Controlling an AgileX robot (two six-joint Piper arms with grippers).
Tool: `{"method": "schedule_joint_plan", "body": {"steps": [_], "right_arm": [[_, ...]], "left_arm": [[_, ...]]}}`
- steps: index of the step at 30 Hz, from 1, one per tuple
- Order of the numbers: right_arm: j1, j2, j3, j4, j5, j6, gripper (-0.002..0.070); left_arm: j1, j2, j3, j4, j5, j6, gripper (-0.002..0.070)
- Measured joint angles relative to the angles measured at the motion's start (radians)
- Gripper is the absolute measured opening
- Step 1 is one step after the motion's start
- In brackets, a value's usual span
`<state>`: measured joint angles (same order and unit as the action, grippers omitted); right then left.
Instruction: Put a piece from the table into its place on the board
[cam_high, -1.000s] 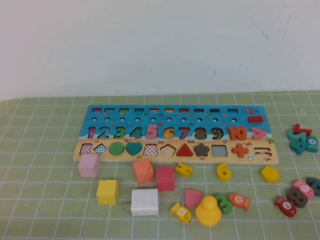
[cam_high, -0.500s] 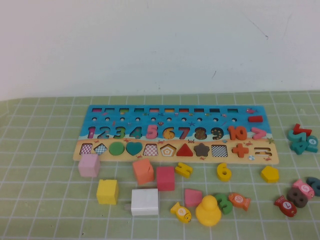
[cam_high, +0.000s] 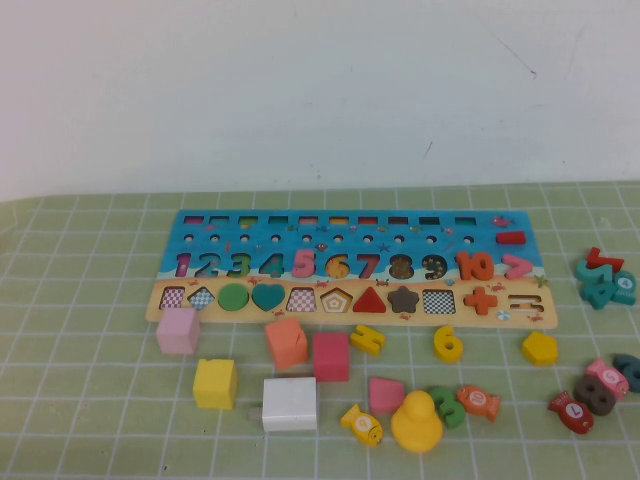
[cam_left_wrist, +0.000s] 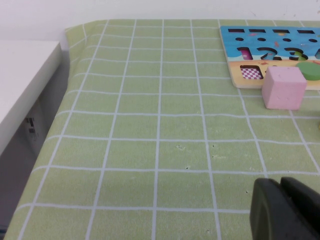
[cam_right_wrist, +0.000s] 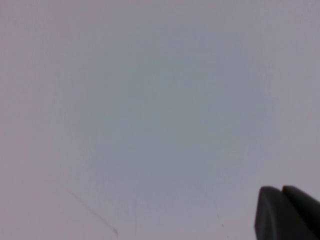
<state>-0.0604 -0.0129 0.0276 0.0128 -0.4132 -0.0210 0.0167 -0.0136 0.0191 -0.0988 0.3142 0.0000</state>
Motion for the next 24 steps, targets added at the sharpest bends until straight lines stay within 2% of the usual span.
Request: {"method": "schedule_joint_plan", "body": {"steps": [3, 6, 14, 21, 24], "right_arm": [[0.000, 0.000, 0.000, 0.069, -0.090, 0.051, -0.0002], [0.000, 0.000, -0.042, 0.076, -0.044, 0.054, -0.0002], [0.000, 0.084, -0.442, 0.045, 0.471, -0.077, -0.0002], [0.000, 0.394, -0.735, 0.044, 0.850, -0.101, -0.0002], [0.000, 0.517, -0.795, 0.044, 0.897, -0.120, -0.0002]], "left_arm": [[0.000, 0.000, 0.000, 0.000, 0.000, 0.000, -0.0002], [0.000, 0.000, 0.000, 0.000, 0.000, 0.000, -0.0002], [0.000, 0.000, 0.000, 0.000, 0.000, 0.000, -0.0002], [0.000, 0.000, 0.000, 0.000, 0.000, 0.000, -0.0002], [0.000, 0.000, 0.000, 0.000, 0.000, 0.000, -0.0002]]}}
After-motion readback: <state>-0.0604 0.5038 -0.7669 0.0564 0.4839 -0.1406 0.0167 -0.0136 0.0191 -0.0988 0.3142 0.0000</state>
